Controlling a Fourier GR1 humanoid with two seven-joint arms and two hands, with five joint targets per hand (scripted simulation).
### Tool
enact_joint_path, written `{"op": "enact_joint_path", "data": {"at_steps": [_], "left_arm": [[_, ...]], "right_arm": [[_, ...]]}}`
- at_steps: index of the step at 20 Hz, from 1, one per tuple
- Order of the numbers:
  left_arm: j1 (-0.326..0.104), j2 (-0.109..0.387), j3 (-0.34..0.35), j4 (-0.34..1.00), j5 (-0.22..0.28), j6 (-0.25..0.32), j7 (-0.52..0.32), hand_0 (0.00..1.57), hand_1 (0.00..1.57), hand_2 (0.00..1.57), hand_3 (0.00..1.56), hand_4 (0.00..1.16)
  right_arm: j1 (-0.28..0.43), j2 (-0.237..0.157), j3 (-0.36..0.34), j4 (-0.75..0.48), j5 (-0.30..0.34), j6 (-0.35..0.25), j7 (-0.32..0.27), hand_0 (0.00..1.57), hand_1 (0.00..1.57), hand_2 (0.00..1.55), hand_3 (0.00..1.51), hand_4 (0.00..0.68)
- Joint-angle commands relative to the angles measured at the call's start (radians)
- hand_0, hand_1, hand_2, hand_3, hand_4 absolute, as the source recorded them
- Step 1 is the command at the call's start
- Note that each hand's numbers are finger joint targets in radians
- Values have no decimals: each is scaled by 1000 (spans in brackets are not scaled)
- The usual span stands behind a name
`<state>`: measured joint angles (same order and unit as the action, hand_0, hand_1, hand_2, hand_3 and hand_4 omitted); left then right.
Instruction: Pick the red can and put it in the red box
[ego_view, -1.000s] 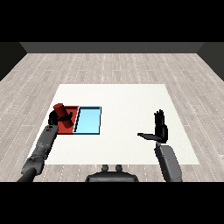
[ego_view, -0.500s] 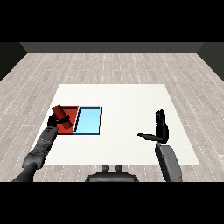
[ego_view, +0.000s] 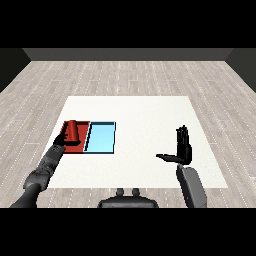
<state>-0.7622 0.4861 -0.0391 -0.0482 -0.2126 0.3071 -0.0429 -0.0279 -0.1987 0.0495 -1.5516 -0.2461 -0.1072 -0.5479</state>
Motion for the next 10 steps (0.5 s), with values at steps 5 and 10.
{"op": "enact_joint_path", "data": {"at_steps": [5, 10], "left_arm": [[18, 8, 78, -22, 70, 51, -17, 0, 0, 0, 0, 0], [26, -36, 271, -211, 266, 87, -326, 0, 0, 0, 0, 0]], "right_arm": [[20, -31, -53, 0, -48, 69, -32, 0, 0, 0, 0, 0], [22, 5, 3, -8, -6, 44, -34, 0, 0, 0, 0, 0]]}}
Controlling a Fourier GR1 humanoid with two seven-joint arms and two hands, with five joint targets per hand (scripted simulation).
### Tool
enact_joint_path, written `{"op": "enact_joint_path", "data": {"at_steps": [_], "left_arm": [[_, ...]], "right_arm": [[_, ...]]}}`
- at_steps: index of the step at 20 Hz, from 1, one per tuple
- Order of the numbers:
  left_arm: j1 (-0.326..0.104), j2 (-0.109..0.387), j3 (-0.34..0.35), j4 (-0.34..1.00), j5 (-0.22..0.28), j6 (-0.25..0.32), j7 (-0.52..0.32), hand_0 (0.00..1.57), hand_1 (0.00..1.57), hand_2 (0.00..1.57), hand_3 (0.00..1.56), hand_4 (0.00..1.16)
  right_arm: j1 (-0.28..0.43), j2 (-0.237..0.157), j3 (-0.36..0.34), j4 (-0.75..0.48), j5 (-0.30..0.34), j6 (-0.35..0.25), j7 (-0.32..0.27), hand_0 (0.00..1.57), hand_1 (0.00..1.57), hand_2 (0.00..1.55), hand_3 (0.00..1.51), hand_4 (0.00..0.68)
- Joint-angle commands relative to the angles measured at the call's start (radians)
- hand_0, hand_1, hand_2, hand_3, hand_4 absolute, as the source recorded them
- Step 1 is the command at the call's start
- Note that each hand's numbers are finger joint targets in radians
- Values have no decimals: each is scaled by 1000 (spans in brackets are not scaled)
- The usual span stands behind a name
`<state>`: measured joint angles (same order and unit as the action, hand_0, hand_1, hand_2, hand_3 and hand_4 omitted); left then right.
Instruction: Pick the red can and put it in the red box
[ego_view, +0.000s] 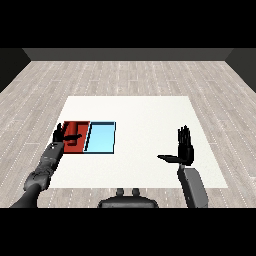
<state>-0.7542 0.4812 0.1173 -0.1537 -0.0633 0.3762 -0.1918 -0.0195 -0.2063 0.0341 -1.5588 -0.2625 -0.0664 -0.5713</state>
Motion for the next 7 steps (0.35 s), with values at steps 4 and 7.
{"op": "enact_joint_path", "data": {"at_steps": [4, 7], "left_arm": [[-3, -89, 185, -276, 211, -96, -394, 0, 0, 0, 0, 0], [72, -131, 171, -382, 233, -190, -509, 0, 0, 0, 0, 0]], "right_arm": [[-3, 9, 17, -27, -11, 12, 20, 0, 0, 0, 0, 0], [19, -10, 36, -49, 2, 36, 26, 0, 0, 0, 0, 0]]}}
